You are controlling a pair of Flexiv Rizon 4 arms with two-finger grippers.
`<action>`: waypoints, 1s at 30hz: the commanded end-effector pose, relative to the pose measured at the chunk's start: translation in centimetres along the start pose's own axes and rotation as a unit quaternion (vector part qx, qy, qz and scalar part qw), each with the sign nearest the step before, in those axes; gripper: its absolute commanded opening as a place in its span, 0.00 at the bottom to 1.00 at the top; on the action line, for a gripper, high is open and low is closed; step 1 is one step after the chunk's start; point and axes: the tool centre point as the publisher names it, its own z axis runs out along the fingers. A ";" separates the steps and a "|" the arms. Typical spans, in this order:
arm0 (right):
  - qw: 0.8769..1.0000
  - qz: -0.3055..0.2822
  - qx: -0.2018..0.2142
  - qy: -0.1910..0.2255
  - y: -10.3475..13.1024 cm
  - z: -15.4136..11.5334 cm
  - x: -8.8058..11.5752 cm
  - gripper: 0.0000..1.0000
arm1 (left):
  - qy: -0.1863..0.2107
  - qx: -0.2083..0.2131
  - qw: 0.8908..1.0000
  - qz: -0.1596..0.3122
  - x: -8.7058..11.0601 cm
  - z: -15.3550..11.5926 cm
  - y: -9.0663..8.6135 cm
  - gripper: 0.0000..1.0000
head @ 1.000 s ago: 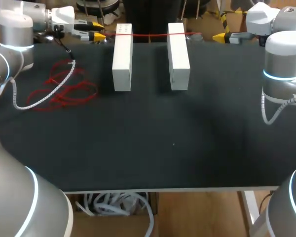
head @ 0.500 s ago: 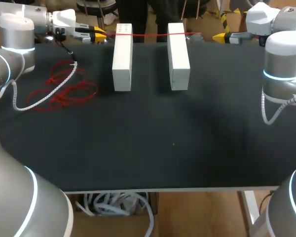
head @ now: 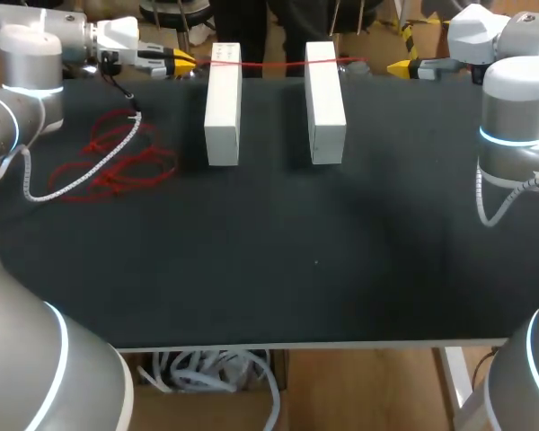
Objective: Grab the tape and strap the tape.
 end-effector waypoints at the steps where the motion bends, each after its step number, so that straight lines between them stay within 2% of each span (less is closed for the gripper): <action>1: 1.000 0.000 0.001 0.001 0.0 0.0 -0.1 1.00 | 0.173 0.040 0.984 0.003 -0.2 -0.1 0.0 0.00; 9: 1.000 0.000 0.001 0.001 0.0 0.0 -0.1 1.00 | 0.112 0.119 0.986 -0.003 2.1 -0.4 -3.2 0.00; 16: 1.000 0.000 0.001 0.001 0.0 0.0 -0.1 1.00 | 0.046 0.206 0.978 -0.007 4.5 -0.7 -6.2 0.00; 24: 1.000 0.000 0.001 0.001 0.0 0.0 -0.1 1.00 | 0.014 0.239 0.971 -0.020 6.8 -0.5 -9.8 0.00; 30: 1.000 0.000 0.001 0.001 0.0 0.0 -0.1 1.00 | -0.006 0.266 0.964 -0.020 8.1 -0.3 -11.3 0.00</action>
